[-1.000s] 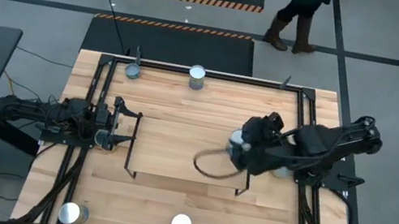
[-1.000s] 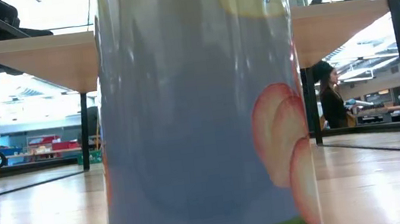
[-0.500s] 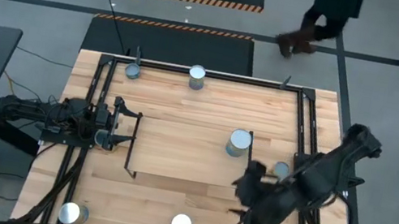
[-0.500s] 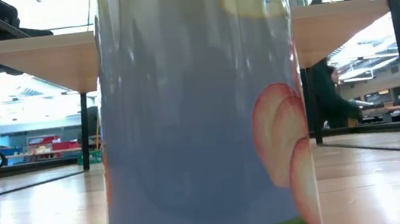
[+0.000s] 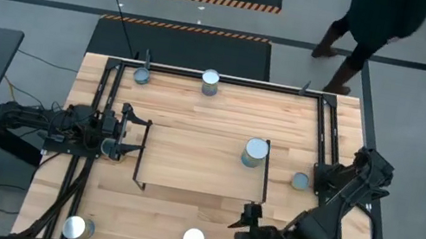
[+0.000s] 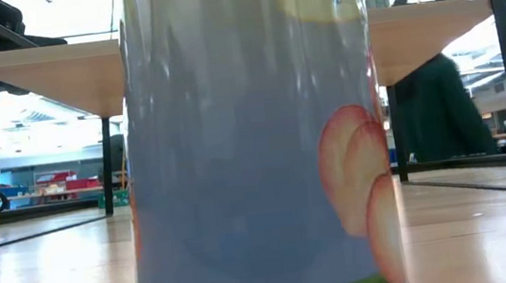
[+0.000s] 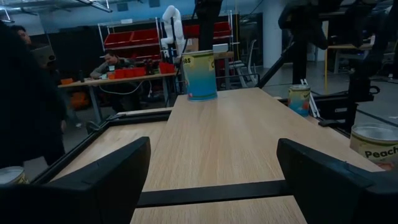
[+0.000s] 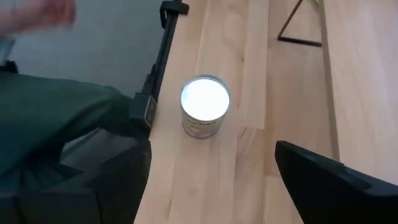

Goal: Pick and place cans onto a shelf
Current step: Put the canned cherries on the shelf aligned with the other canned cherries

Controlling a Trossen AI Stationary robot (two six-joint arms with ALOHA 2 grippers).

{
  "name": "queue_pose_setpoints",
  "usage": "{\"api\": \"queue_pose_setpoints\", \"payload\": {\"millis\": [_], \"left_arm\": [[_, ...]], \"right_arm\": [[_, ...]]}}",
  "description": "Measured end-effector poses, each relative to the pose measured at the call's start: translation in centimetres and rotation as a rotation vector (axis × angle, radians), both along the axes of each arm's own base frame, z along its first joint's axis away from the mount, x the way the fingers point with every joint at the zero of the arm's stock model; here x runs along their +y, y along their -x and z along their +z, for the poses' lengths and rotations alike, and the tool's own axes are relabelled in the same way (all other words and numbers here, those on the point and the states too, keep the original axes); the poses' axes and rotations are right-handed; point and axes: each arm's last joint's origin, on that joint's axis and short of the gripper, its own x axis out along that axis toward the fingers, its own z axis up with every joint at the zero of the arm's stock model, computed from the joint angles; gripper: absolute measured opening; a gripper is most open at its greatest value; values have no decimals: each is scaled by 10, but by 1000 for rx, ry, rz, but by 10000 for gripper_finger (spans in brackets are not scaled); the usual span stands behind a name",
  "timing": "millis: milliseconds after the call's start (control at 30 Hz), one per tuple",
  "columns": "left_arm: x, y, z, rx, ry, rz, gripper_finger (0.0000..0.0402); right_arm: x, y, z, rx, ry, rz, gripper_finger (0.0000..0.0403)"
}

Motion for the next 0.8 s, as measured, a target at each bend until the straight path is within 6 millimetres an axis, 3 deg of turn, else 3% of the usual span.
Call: {"api": "queue_pose_setpoints", "payload": {"millis": [200,367,533,667,800], "left_arm": [[0,0,0,0,0,0,357],[0,0,3,-28,10,-2,357],[-1,2,14,-141,283,-69,357],[1,7,28,-300,243,-40,357],[1,11,46,-333,231,-25,357]], "right_arm": [[5,10,-1,-31,59,-30,350],[-4,20,-4,40,92,-117,350],[-21,28,8,31,90,-231,350],[-32,28,19,-38,92,-289,350],[-36,28,23,-71,136,-286,350]]}}
